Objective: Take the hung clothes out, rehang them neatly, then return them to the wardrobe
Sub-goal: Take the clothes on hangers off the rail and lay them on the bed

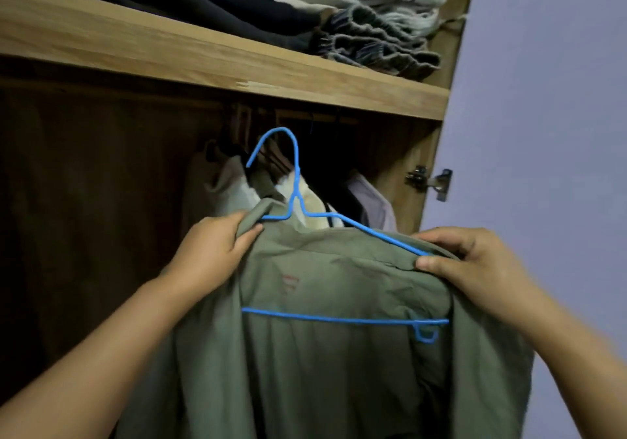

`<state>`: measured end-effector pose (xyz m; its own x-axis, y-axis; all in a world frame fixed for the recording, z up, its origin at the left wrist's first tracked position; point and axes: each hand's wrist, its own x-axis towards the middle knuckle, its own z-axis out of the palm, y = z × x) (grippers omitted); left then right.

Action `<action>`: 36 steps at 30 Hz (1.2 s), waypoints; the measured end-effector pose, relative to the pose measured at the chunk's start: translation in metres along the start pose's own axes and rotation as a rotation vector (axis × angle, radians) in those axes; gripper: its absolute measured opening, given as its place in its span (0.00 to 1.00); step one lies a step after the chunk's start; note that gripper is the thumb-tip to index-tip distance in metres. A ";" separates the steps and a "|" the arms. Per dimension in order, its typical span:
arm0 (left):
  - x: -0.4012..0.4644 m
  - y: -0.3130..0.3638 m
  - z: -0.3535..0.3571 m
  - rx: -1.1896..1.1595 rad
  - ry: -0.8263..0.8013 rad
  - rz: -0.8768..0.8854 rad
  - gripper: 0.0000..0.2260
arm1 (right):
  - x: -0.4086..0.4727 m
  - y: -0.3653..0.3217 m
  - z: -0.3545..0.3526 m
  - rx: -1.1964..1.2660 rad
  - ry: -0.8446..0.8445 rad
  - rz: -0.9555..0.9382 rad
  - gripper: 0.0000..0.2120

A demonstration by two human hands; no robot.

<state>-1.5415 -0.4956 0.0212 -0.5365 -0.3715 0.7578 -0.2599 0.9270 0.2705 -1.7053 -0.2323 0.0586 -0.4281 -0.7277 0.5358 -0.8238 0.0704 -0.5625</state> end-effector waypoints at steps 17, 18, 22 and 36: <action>-0.069 0.209 0.081 -0.413 0.005 0.050 0.14 | -0.168 -0.002 -0.103 -0.322 0.565 0.482 0.14; -0.071 0.216 0.083 -0.464 -0.011 0.077 0.17 | -0.179 -0.006 -0.110 -0.168 0.576 0.526 0.15; -0.080 0.246 0.086 -0.633 -0.088 0.207 0.15 | -0.232 -0.015 -0.133 -0.424 0.561 0.588 0.16; -0.150 0.399 0.057 -0.972 -0.291 0.635 0.14 | -0.423 -0.124 -0.159 -1.125 0.503 0.922 0.17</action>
<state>-1.6107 -0.0728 -0.0183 -0.5434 0.2853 0.7895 0.7659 0.5535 0.3271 -1.4809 0.1757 0.0022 -0.8169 0.1381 0.5600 0.0426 0.9827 -0.1803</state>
